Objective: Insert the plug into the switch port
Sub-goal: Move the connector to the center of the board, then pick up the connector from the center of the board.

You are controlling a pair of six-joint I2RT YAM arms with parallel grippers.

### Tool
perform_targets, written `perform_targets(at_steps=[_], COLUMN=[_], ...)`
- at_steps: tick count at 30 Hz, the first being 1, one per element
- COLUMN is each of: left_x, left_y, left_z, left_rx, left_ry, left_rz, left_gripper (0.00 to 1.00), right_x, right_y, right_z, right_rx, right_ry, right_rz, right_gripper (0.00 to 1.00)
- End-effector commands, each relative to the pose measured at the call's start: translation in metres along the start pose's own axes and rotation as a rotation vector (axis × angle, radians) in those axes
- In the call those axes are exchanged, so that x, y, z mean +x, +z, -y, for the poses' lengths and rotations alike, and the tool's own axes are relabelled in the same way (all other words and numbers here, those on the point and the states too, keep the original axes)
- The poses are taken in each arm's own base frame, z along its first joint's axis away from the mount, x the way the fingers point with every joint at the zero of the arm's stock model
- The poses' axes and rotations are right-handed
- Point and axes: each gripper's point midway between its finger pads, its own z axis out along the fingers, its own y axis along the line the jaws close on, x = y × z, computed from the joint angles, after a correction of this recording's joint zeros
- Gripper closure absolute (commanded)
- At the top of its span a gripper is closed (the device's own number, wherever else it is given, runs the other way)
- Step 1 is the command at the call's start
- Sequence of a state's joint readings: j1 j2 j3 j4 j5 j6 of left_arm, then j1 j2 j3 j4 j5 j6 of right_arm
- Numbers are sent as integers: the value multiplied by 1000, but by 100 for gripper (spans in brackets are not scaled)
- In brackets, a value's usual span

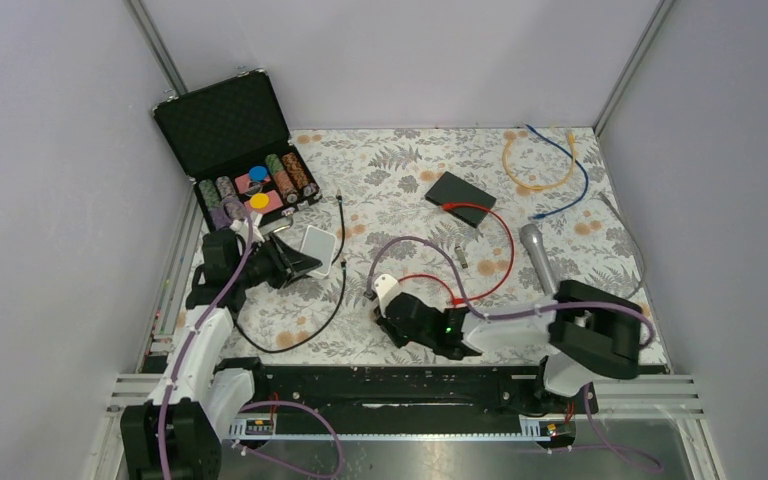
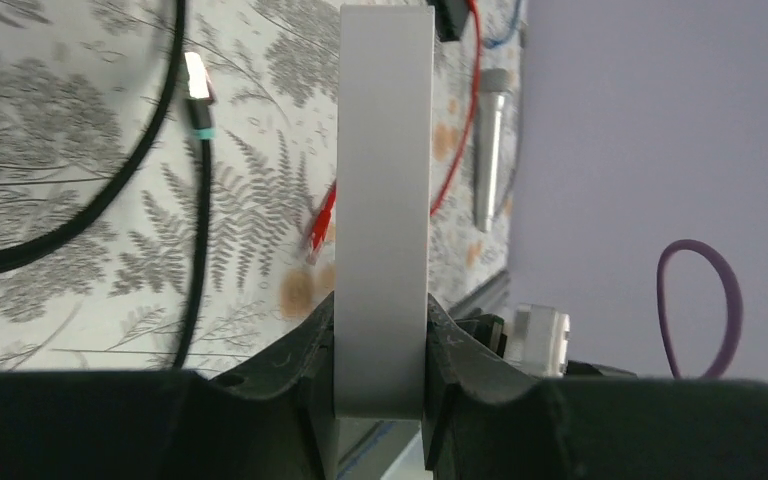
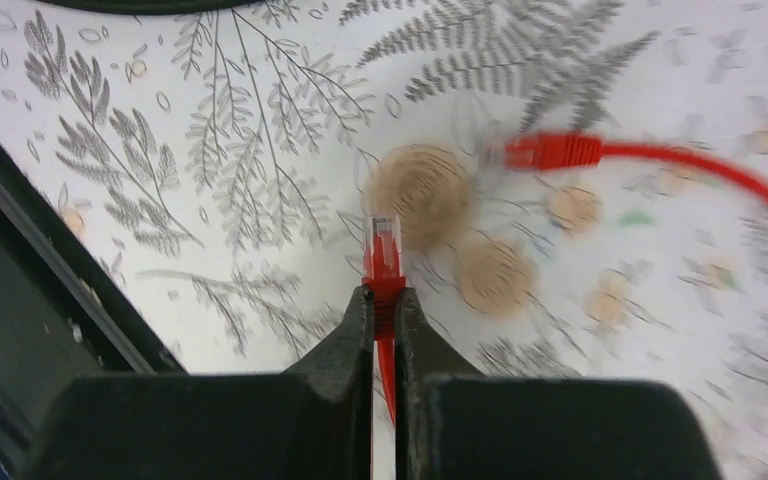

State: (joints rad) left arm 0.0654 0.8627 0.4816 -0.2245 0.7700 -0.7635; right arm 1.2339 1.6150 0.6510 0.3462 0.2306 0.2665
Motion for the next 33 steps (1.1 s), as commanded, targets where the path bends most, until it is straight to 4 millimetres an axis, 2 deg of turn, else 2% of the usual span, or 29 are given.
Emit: perform_targets(at_steps=[1, 7, 14, 17, 24, 29, 33], left_x=[1, 8, 17, 22, 37, 36, 37], left_y=[-4, -9, -12, -12, -3, 0, 0], left_z=[44, 56, 57, 58, 67, 76, 77], left_rx=[207, 236, 225, 219, 206, 214, 213], left_ry=[9, -174, -292, -314, -286, -265, -269], left_rz=[-100, -170, -164, -155, -196, -189, -192], left_gripper=[92, 93, 94, 94, 94, 94, 94], right_x=[-36, -77, -125, -139, -157, -162, -166], right_y=[-45, -73, -93, -95, -88, -85, -85], right_z=[28, 47, 30, 19, 2, -8, -9], right_rx=[78, 95, 49, 6, -51, -89, -78], right_ry=[-245, -416, -468, -467, -458, -443, -425], right_rz=[85, 205, 357, 381, 396, 394, 400], right_gripper=[100, 100, 100, 100, 100, 100, 100])
